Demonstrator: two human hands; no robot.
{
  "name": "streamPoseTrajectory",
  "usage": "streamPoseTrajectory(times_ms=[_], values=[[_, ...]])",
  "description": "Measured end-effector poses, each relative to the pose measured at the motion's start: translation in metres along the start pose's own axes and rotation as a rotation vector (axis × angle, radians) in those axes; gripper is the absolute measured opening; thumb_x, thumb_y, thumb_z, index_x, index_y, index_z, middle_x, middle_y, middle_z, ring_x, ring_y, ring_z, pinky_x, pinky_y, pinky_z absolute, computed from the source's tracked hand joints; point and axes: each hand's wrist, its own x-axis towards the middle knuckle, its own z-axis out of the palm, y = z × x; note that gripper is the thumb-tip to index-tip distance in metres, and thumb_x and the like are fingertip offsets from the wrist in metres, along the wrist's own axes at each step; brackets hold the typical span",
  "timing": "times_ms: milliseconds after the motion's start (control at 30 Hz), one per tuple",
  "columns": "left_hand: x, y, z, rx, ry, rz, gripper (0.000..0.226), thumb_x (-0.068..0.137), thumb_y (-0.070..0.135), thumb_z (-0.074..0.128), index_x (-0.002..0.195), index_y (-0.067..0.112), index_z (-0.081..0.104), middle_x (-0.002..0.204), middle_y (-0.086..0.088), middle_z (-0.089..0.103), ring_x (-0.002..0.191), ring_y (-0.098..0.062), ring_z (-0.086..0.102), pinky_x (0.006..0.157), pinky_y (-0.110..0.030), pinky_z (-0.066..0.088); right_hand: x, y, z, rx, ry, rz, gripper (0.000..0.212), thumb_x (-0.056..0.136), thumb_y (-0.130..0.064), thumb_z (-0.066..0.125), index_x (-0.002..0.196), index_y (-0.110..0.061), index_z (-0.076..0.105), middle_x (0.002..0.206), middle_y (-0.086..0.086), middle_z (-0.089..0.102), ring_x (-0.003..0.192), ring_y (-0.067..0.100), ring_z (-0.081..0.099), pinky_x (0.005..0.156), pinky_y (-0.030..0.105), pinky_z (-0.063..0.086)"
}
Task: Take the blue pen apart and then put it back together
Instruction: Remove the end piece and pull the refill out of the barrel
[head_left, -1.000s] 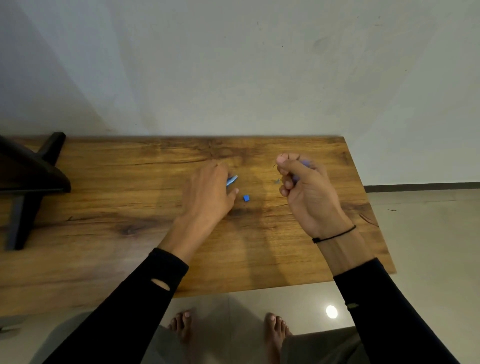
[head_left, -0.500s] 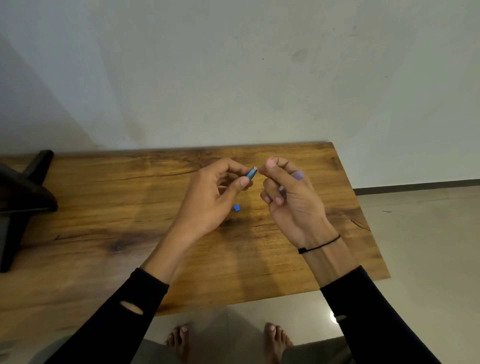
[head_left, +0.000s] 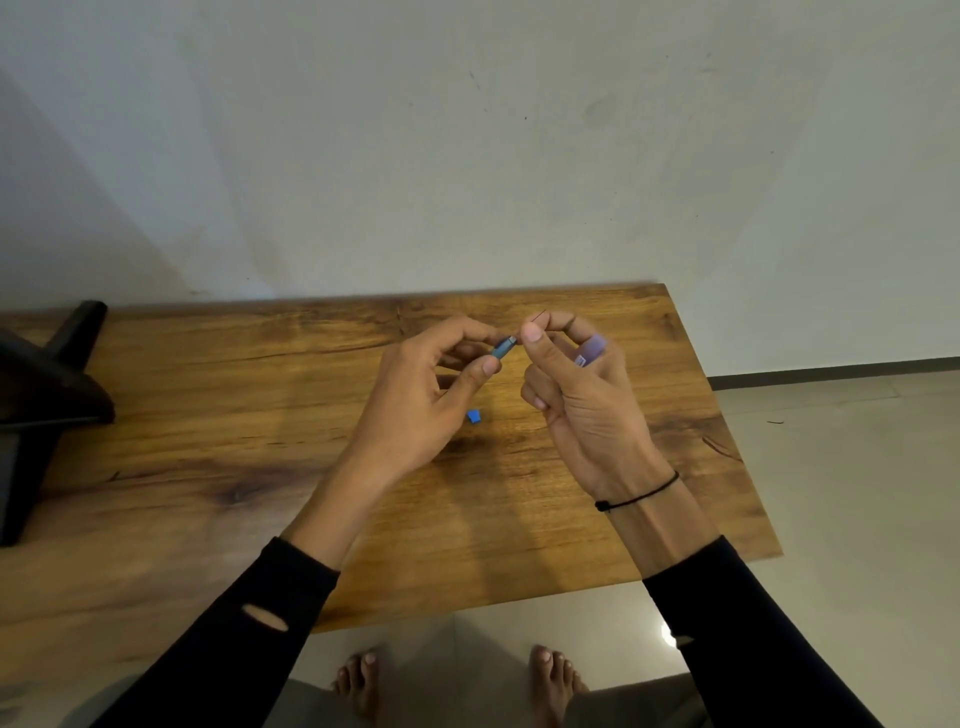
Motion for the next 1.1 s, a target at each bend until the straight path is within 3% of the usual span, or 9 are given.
streamPoseTrajectory(times_ms=[167, 333, 567, 733, 867, 967, 1033, 1100], values=[[-0.001, 0.001, -0.001, -0.009, 0.010, 0.017, 0.018, 0.103, 0.024, 0.076, 0.118, 0.033, 0.078, 0.108, 0.019, 0.080, 0.104, -0.009, 0.078, 0.083, -0.027, 0.063, 0.002, 0.003, -0.002, 0.023, 0.005, -0.006, 0.004, 0.102, -0.005, 0.063, 0.100, -0.007, 0.065, 0.079, -0.008, 0.064, 0.043, 0.000, 0.037, 0.052, 0.024, 0.033], [-0.001, 0.002, -0.001, 0.007, 0.007, 0.024, 0.018, 0.103, 0.024, 0.076, 0.118, 0.034, 0.077, 0.107, 0.018, 0.079, 0.104, -0.008, 0.077, 0.081, -0.023, 0.062, 0.003, 0.005, -0.003, 0.029, 0.016, -0.013, 0.003, 0.101, -0.005, 0.064, 0.100, -0.007, 0.065, 0.091, 0.002, 0.064, 0.045, 0.001, 0.038, 0.052, 0.024, 0.034], [-0.001, 0.001, -0.001, -0.008, 0.022, 0.047, 0.017, 0.104, 0.022, 0.075, 0.119, 0.029, 0.078, 0.107, 0.016, 0.080, 0.104, -0.009, 0.078, 0.085, -0.026, 0.064, 0.004, 0.009, -0.003, -0.012, 0.037, -0.031, 0.005, 0.095, -0.001, 0.070, 0.096, -0.005, 0.068, 0.098, 0.004, 0.070, 0.076, 0.011, 0.057, 0.054, 0.025, 0.035], [-0.001, 0.001, 0.000, -0.018, 0.021, 0.052, 0.017, 0.104, 0.022, 0.075, 0.120, 0.028, 0.078, 0.110, 0.016, 0.081, 0.107, -0.009, 0.078, 0.088, -0.027, 0.064, 0.005, 0.010, -0.003, -0.058, 0.060, -0.061, 0.010, 0.089, -0.005, 0.076, 0.097, -0.006, 0.071, 0.099, 0.008, 0.068, 0.083, 0.016, 0.059, 0.054, 0.025, 0.038], [0.000, 0.002, 0.000, -0.034, 0.022, 0.056, 0.017, 0.104, 0.022, 0.075, 0.119, 0.028, 0.078, 0.112, 0.017, 0.080, 0.106, -0.007, 0.078, 0.084, -0.021, 0.061, 0.004, 0.010, -0.003, -0.123, 0.074, -0.084, 0.013, 0.091, -0.005, 0.077, 0.103, -0.007, 0.073, 0.098, 0.011, 0.068, 0.087, 0.027, 0.055, 0.056, 0.028, 0.038], [0.000, 0.002, -0.001, -0.024, 0.026, 0.045, 0.017, 0.104, 0.024, 0.074, 0.119, 0.031, 0.077, 0.111, 0.017, 0.081, 0.106, -0.009, 0.078, 0.084, -0.026, 0.064, 0.005, 0.007, -0.003, -0.213, 0.091, -0.088, 0.020, 0.091, -0.012, 0.080, 0.109, -0.013, 0.071, 0.091, -0.006, 0.072, 0.084, 0.014, 0.061, 0.069, 0.029, 0.043], [0.001, 0.001, -0.001, -0.022, 0.042, 0.023, 0.017, 0.104, 0.026, 0.074, 0.117, 0.036, 0.076, 0.108, 0.017, 0.081, 0.103, -0.009, 0.079, 0.082, -0.028, 0.064, 0.006, 0.006, -0.006, -0.406, 0.119, -0.097, 0.025, 0.096, -0.021, 0.076, 0.119, -0.019, 0.064, 0.096, -0.008, 0.069, 0.080, 0.003, 0.060, 0.078, 0.028, 0.048], [0.003, 0.002, -0.004, -0.037, 0.075, -0.002, 0.021, 0.104, 0.024, 0.074, 0.113, 0.044, 0.074, 0.103, 0.017, 0.081, 0.100, -0.006, 0.079, 0.076, -0.023, 0.060, 0.004, 0.004, -0.008, -0.672, 0.095, -0.110, 0.020, 0.104, -0.027, 0.065, 0.122, -0.025, 0.057, 0.103, -0.009, 0.063, 0.078, -0.002, 0.057, 0.075, 0.021, 0.051]])
